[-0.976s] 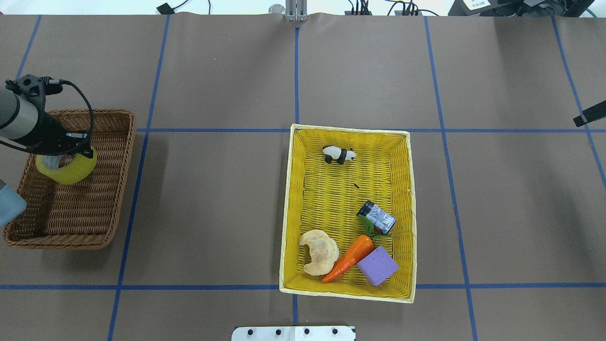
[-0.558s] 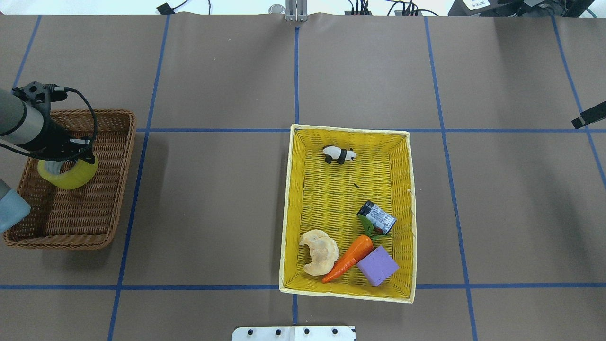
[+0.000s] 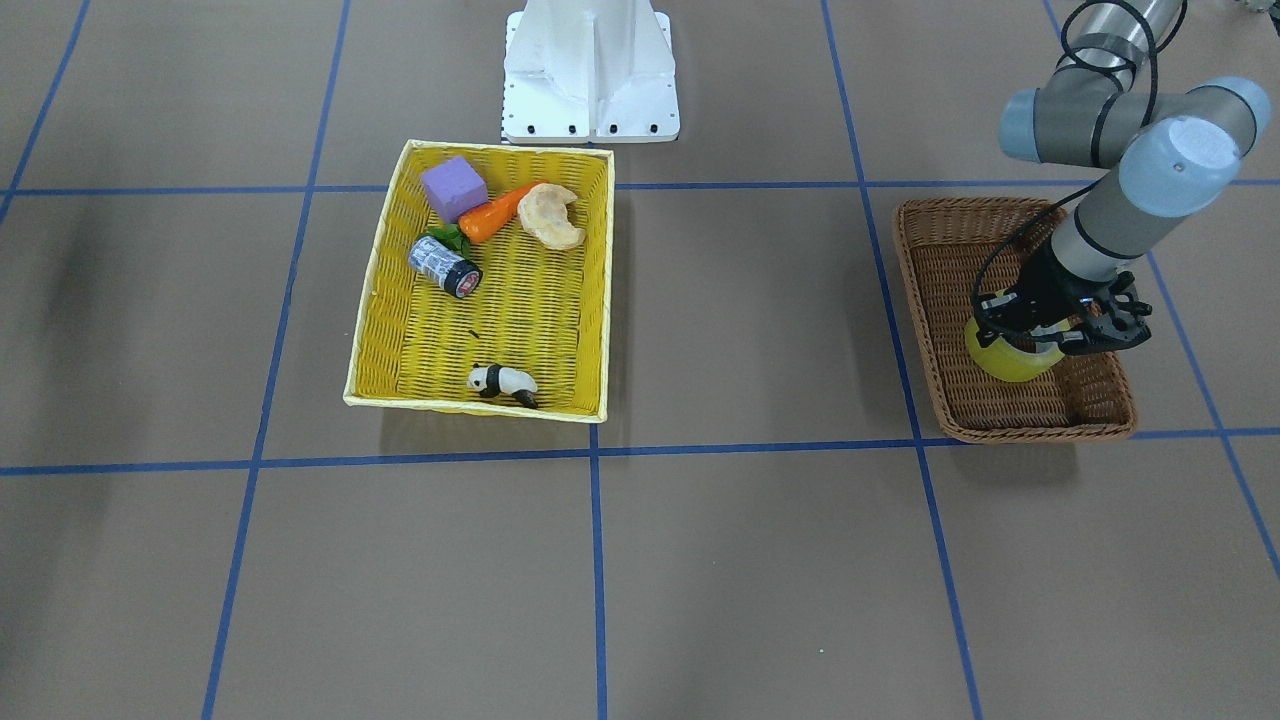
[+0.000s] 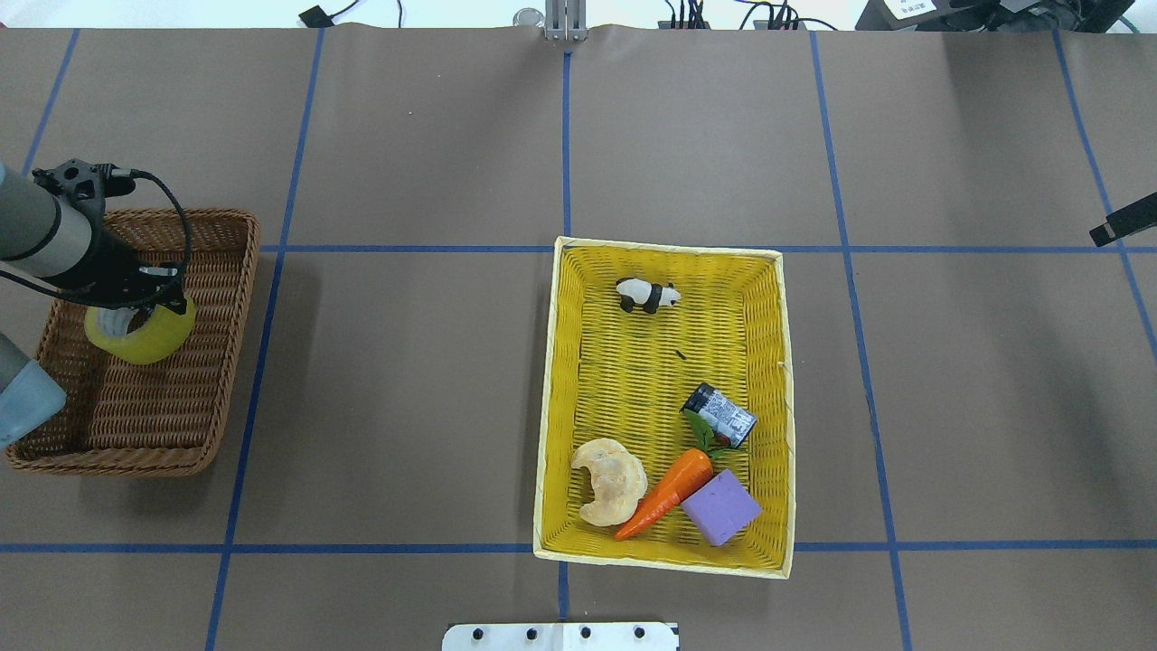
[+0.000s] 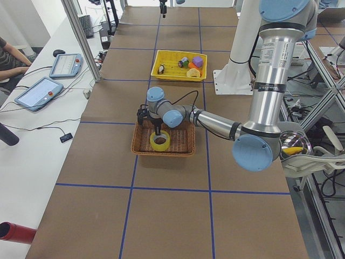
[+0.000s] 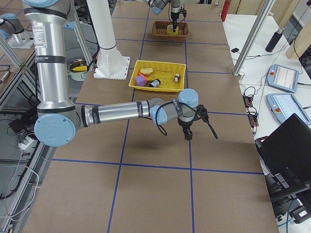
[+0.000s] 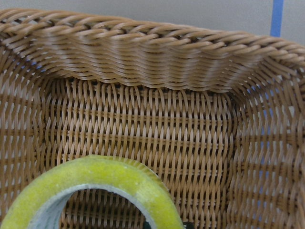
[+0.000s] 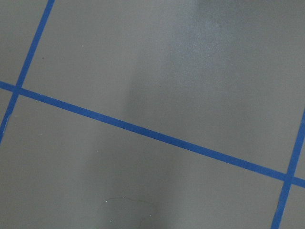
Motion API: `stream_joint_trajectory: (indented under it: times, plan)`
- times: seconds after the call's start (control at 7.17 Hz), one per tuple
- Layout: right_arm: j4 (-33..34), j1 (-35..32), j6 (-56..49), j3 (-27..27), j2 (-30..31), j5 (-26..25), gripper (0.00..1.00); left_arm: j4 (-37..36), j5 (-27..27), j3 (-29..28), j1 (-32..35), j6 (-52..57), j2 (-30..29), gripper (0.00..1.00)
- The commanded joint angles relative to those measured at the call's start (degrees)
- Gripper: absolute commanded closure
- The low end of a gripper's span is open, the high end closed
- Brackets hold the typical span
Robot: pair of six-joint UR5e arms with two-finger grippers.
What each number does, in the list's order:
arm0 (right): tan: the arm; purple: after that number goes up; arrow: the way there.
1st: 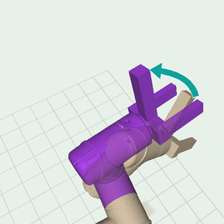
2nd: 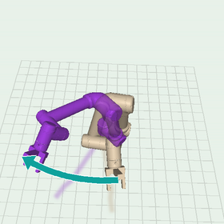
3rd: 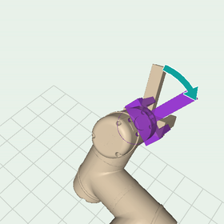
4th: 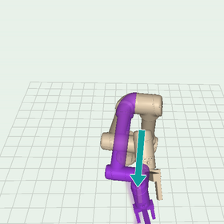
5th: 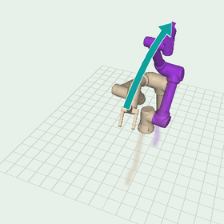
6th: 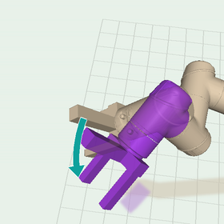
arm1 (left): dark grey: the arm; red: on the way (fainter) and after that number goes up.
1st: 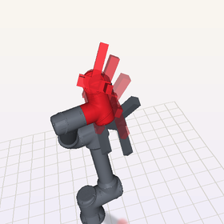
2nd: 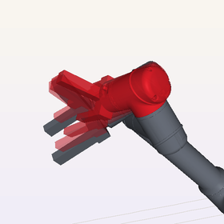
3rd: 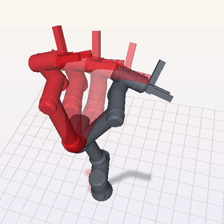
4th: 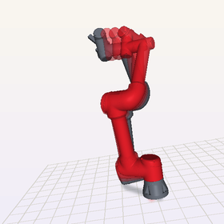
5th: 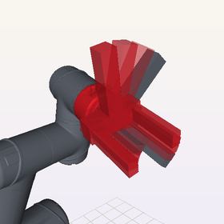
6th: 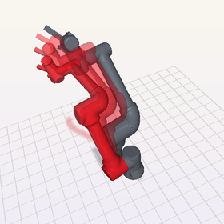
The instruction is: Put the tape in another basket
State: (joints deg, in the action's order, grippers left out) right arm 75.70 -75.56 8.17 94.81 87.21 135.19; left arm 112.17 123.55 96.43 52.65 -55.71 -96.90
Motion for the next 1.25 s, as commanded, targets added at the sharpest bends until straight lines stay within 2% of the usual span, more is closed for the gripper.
stream_joint_trajectory:
  times: [0.0, 0.14, 0.28, 0.42, 0.7, 0.98, 1.12]
  plan:
    - [0.3, 0.0, 0.0, 0.5, -0.1, 0.3, 0.0, 0.1, 0.0, 1.1, 0.1, 0.1, -0.4, 0.37]
    - [1.3, 0.0, 0.1, 1.2, -0.2, 0.3, 0.0, 0.0, 0.1, 4.2, 0.4, 0.2, -0.2, 0.02]
    - [3.9, -0.7, 0.1, 3.6, -0.1, 0.3, 0.0, -0.9, 0.6, 7.6, 2.4, 1.6, 0.4, 0.02]
    - [10.1, -1.8, -0.3, 7.5, -0.1, 0.3, 0.0, -2.7, 0.5, 9.2, 4.2, 7.8, 1.7, 0.02]
    - [17.4, -5.5, -9.1, 8.2, -0.7, -0.1, 0.0, -3.7, 0.7, 9.6, 10.5, 25.6, 6.4, 0.02]
    - [21.8, -7.1, -12.7, 7.6, -2.2, -1.2, 0.0, -9.0, 2.4, 6.3, 20.3, 41.1, 7.1, 0.02]
    - [22.4, -8.1, -12.7, 6.6, -2.3, -1.0, 0.0, -9.2, 5.7, 0.5, 27.0, 49.6, 6.2, 0.02]
